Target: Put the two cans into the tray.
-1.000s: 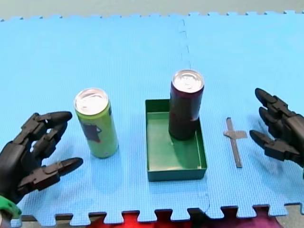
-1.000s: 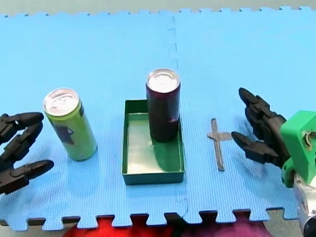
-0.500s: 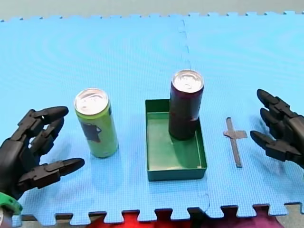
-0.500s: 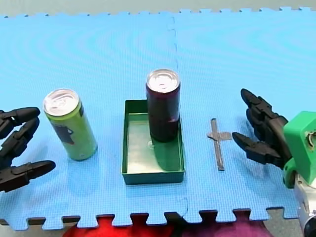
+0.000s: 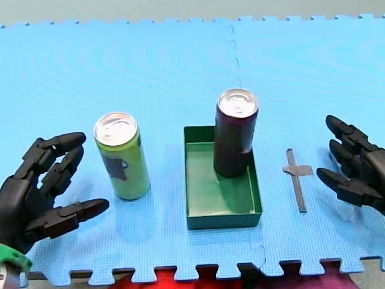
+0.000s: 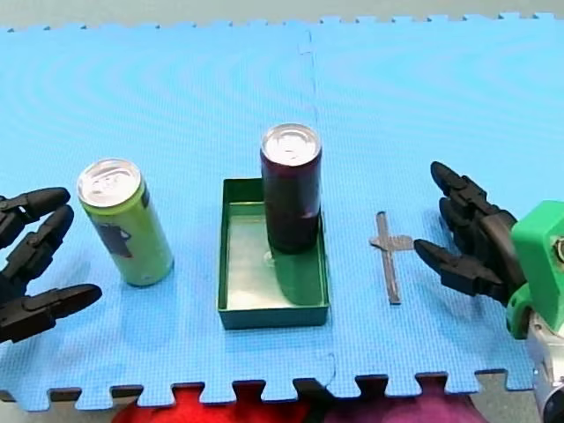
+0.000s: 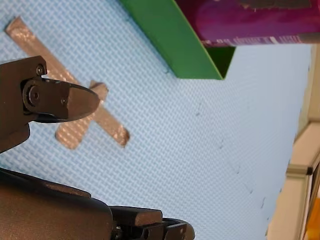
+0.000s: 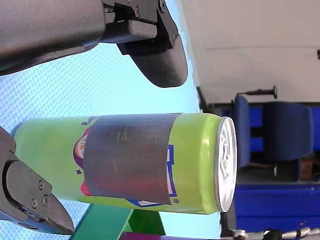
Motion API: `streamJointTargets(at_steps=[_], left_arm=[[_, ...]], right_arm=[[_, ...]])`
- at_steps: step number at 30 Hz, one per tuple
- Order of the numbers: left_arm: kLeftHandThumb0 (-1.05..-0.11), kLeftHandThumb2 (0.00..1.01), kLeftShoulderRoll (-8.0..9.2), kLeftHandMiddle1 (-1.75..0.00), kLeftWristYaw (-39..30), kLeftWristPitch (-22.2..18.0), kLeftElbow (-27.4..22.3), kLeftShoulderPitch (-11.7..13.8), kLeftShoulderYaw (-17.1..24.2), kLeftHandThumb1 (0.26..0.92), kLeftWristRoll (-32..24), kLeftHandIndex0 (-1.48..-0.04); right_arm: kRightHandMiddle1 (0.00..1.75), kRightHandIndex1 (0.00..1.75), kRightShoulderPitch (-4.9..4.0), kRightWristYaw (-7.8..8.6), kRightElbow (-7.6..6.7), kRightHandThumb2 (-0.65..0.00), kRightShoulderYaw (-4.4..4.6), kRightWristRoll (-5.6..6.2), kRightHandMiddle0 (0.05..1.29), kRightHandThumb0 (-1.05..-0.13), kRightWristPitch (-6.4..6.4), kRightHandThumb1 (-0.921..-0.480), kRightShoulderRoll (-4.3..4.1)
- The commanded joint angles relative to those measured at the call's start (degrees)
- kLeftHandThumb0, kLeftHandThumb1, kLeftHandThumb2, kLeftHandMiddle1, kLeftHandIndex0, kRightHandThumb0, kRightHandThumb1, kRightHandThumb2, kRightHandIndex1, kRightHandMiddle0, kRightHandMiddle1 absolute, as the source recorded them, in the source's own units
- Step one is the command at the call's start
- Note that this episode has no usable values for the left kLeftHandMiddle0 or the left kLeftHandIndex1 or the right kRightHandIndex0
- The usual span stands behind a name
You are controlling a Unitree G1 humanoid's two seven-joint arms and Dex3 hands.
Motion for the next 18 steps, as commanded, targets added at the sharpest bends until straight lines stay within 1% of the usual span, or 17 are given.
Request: streamJointTargets(at_steps=[1,7,13,18], left_arm=[[-0.736,0.00,-0.04,-0.05,0.1,-0.5,0.5,-0.3,0.3,0.574,-0.1,-0.07],[-0.741,0.00,-0.10,-0.04,0.2,-0.9,1.2,-0.8,0.4,0.578,0.2,-0.06],[-0.748,0.00,-0.65,-0.03,0.9,-1.6,3.0,-2.2,0.0,0.578,1.0,-0.06],[-0.755,0.00,-0.60,-0.02,0.9,-1.9,3.9,-2.9,0.1,0.580,1.1,-0.05]], right_arm=[[0.00,0.00,-0.26,-0.25,0.04,-0.329,0.03,-0.08,0.09,-1.048,-0.14,-0.921,-0.17],[0.00,0.00,-0.32,-0.58,0.15,-0.327,0.15,-0.24,0.09,-1.048,-0.17,-0.921,-0.17],[0.00,0.01,-0.58,-0.67,0.37,-0.329,0.17,-0.30,0.09,-1.048,-0.11,-0.921,-0.13],[0.00,0.01,-0.75,-0.80,0.51,-0.332,0.22,-0.38,0.09,-1.048,-0.14,-0.921,-0.07]])
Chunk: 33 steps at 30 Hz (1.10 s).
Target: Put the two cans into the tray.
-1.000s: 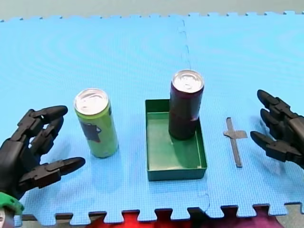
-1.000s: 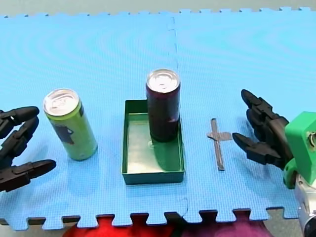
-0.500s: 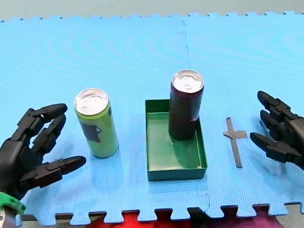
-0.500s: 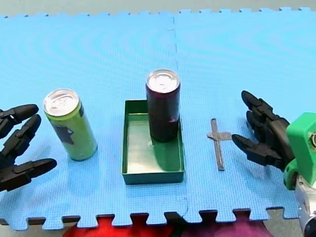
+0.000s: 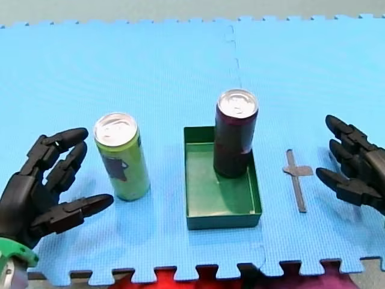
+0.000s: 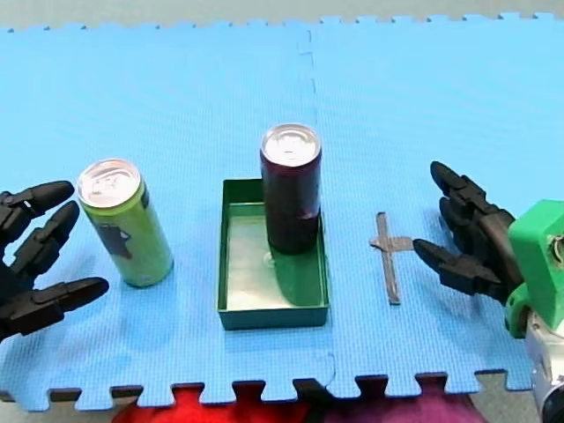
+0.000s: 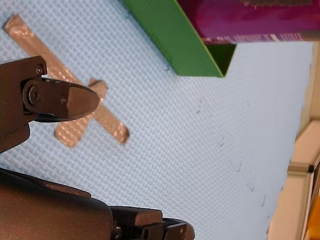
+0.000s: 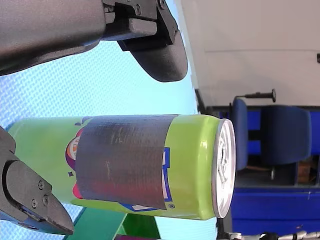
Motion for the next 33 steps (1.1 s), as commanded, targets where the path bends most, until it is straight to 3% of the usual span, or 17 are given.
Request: streamJointTargets(at_steps=[1,10,19,33], left_arm=[[-0.757,0.00,0.27,-0.02,0.1,-0.5,0.5,-0.5,0.2,0.581,0.2,-0.05],[-0.840,0.01,1.51,0.00,0.1,0.8,-1.3,-0.3,-0.6,0.604,1.3,-0.05],[-0.921,0.01,1.46,0.00,1.1,1.4,-2.4,-0.2,-1.3,0.627,2.3,-0.05],[-1.022,0.01,2.02,0.00,1.1,6.8,-6.7,1.1,-2.7,0.664,2.6,-0.05]], right_arm=[[0.00,0.01,-0.39,-0.20,0.13,-0.333,-0.01,-0.06,0.09,-1.048,-0.11,-0.921,-0.16],[0.00,0.01,-0.64,-0.68,0.13,-0.340,0.26,-0.44,0.09,-1.048,0.14,-0.921,0.25],[0.00,0.01,-0.39,-0.39,-0.28,-0.348,0.22,-0.30,0.09,-1.048,0.05,-0.921,0.15],[0.00,0.00,-0.22,0.37,-0.17,-0.344,-0.15,-0.02,0.08,-1.048,0.10,-0.921,-0.30]])
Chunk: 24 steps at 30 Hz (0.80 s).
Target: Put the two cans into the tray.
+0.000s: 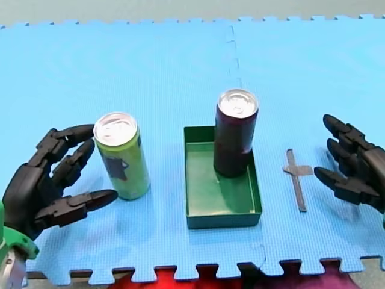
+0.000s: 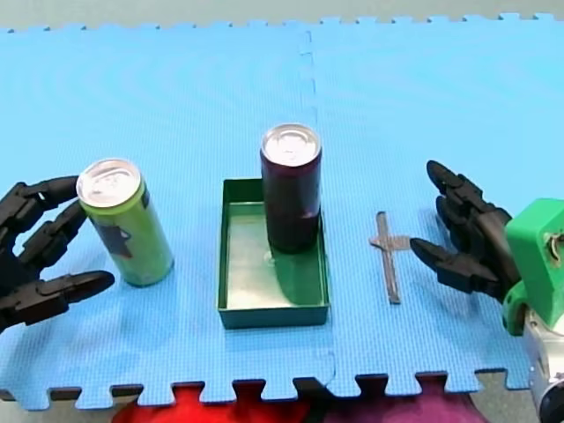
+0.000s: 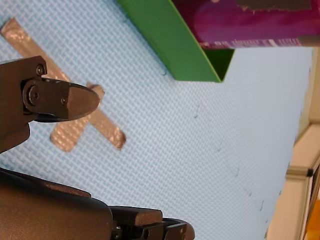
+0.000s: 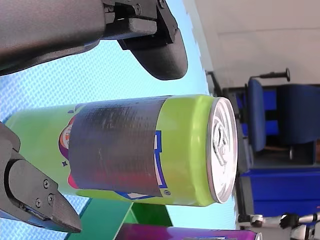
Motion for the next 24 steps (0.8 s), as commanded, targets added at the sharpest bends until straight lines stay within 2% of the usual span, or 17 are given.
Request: streamJointTargets(at_steps=[1,9,24], left_arm=[[-1.030,0.01,0.24,0.00,0.2,0.5,-0.8,0.3,-0.1,0.667,0.2,-0.05],[-1.048,0.01,-0.09,0.00,0.8,1.1,-1.7,0.6,-0.6,0.693,0.3,-0.04],[-1.048,0.02,-0.01,0.00,-0.4,1.2,0.0,-0.4,-0.9,0.737,0.1,-0.05]], right_arm=[[0.00,0.00,-0.07,0.06,0.00,-0.344,-0.15,0.19,0.08,-1.048,0.04,-0.921,-0.43],[0.00,0.00,0.01,0.28,0.03,-0.342,-0.25,0.26,0.08,-1.048,0.03,-0.921,-0.57],[0.00,0.00,0.24,0.90,-0.10,-0.341,-0.45,0.35,0.09,-1.048,-0.22,-0.921,-0.96]])
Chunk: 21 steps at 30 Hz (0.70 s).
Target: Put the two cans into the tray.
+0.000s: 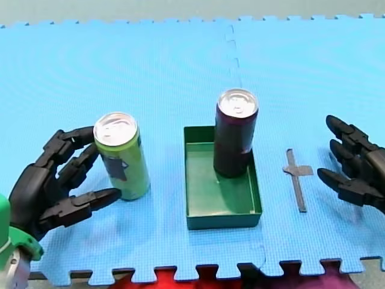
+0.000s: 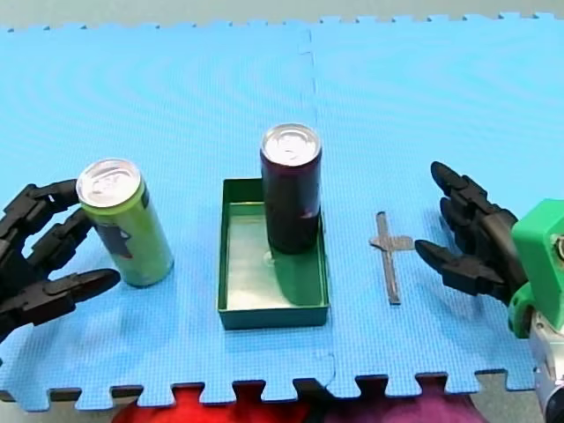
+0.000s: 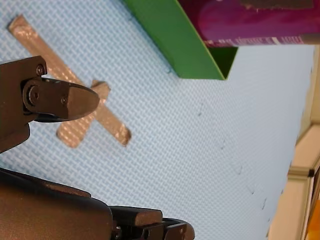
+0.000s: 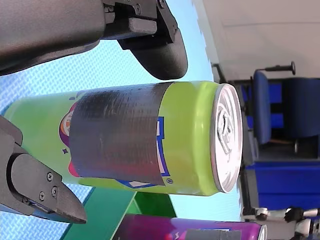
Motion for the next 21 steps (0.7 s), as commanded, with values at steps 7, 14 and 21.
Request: streamJointTargets(at_steps=[7,14,21], left_arm=[[-1.048,0.02,0.12,0.00,-0.7,0.1,0.4,-0.7,0.0,0.750,-0.1,-0.05],[-1.048,0.02,0.06,-0.01,-1.1,-0.5,1.0,-1.2,-0.2,0.764,0.0,-0.06],[-1.048,0.02,0.02,-0.01,-1.1,-0.8,2.0,-2.4,-0.2,0.775,0.1,-0.06]], right_arm=[[0.00,0.00,0.11,0.09,-0.26,-0.341,-0.16,0.29,0.09,-1.048,-0.24,-0.921,-0.34],[0.00,0.00,0.21,0.16,-0.18,-0.340,-0.17,0.30,0.09,-1.048,-0.30,-0.921,-0.42],[0.00,0.00,0.25,0.11,-0.26,-0.342,-0.13,0.30,0.09,-1.048,-0.35,-0.921,-0.38]])
